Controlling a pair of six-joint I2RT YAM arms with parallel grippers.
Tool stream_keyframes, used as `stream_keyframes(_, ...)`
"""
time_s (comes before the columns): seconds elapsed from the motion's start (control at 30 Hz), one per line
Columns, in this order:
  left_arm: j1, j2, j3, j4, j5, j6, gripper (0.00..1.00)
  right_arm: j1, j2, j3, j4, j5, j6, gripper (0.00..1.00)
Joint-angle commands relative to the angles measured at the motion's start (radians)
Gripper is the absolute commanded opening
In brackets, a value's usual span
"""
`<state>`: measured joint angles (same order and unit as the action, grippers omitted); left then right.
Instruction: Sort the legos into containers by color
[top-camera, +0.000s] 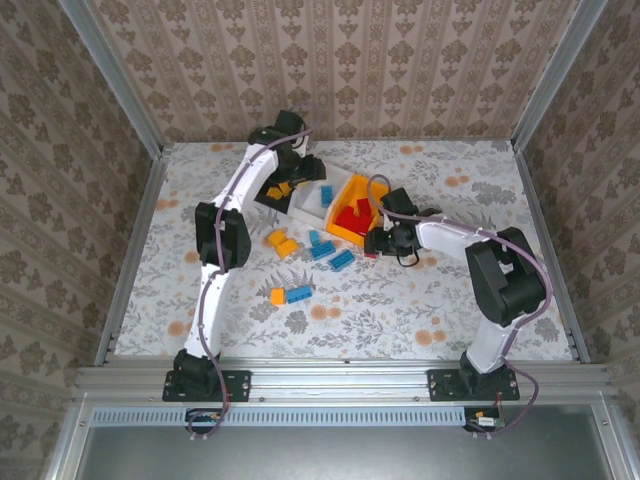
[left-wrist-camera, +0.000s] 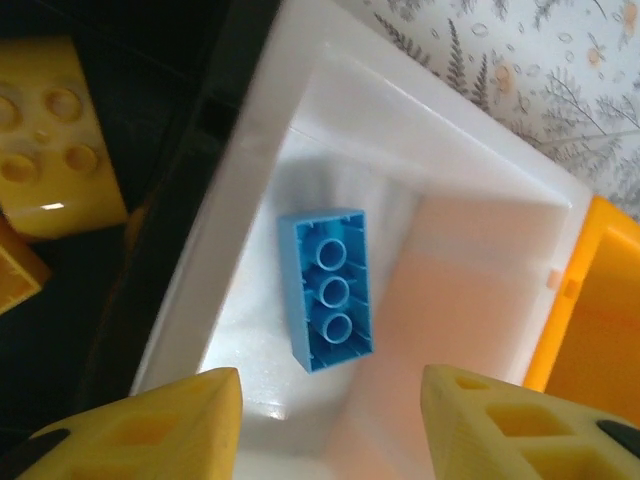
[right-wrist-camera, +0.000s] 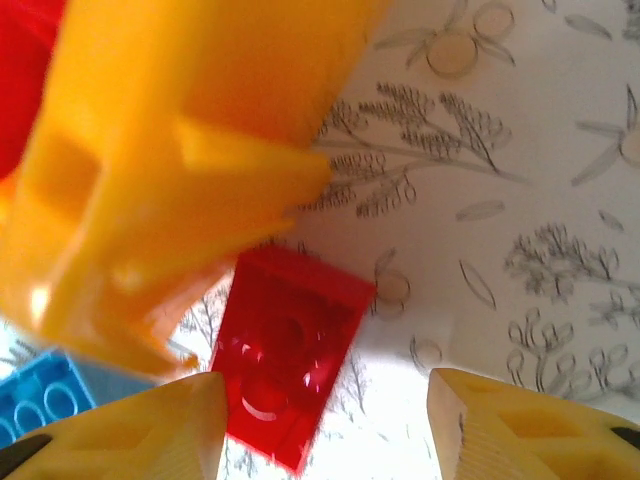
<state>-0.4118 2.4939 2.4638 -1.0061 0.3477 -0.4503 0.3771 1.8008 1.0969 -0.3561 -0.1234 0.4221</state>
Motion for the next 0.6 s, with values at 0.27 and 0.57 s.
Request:
stream_keyframes(0.27, 0.0, -0.159, -0.119, -0.022, 0.028, 0.013, 0.58, -0.013, 0.053, 0.04, -0.123, 0.072, 0.049, 0.25)
stream_keyframes(0.57, -0.009, -0.226, -0.183, -0.006, 0.034, 0.015, 0.61, -0.035, -0.107, -0.07, -0.146, 0.11, 0.057, 0.16)
